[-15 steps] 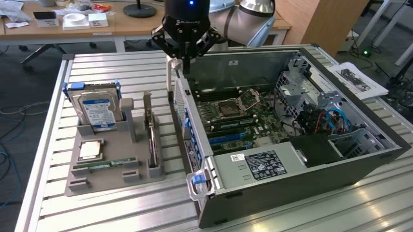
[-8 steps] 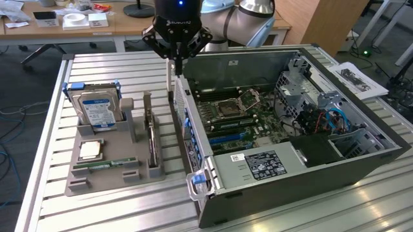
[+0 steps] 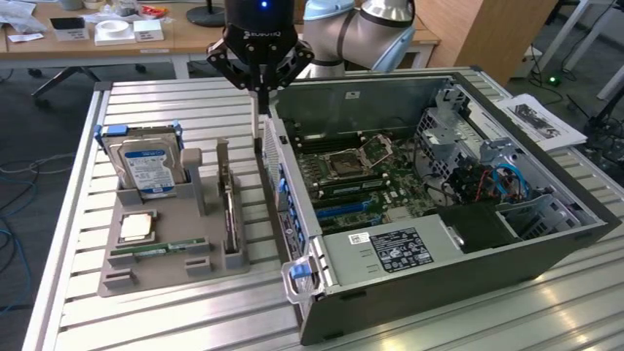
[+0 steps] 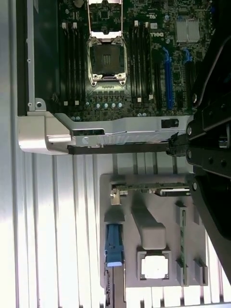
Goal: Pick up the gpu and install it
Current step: 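Reach for the gpu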
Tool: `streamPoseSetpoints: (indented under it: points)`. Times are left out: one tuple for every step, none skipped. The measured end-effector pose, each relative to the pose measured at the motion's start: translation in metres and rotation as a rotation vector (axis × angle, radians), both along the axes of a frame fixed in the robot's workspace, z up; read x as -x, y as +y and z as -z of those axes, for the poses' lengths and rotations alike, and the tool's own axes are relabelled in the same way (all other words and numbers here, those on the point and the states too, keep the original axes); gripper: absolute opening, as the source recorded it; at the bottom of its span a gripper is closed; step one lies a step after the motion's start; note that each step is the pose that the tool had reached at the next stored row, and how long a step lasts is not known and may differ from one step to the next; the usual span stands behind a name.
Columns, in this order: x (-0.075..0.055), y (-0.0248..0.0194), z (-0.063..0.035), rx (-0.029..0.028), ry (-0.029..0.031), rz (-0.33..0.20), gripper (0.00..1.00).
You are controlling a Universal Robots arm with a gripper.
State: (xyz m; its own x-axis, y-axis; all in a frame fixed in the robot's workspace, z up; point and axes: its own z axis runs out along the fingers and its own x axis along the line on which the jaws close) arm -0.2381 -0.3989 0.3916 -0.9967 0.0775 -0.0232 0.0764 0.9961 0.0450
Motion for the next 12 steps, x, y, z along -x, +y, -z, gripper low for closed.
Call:
streamPoseSetpoints:
  points:
    - [0.003,0.0,0.0001,-0.0001,-0.0001,0.0,0.11]
    - [0.006,0.0,0.0001,0.0,0.0,0.0,0.11]
    - [0.009,0.0,0.0002,0.0,-0.0001,0.0,0.11]
    - [0.012,0.0,0.0002,0.0,-0.0001,0.0,0.11]
    - [0.015,0.0,0.0003,0.0,0.0,0.0,0.11]
    - [0.019,0.0,0.0004,-0.0001,-0.0001,0.0,0.11]
    - [0.022,0.0,0.0005,0.0,-0.0001,0.0,0.11]
    - [0.025,0.0,0.0006,-0.0001,-0.0001,0.0,0.11]
    - [0.028,0.0,0.0008,-0.0001,-0.0001,0.0,0.11]
    - [0.031,0.0,0.0009,0.0,-0.0001,0.0,0.11]
    - [0.034,0.0,0.001,-0.0001,-0.0001,0.0,0.11]
    - [0.037,0.0,0.0012,-0.0001,-0.0001,0.001,0.11]
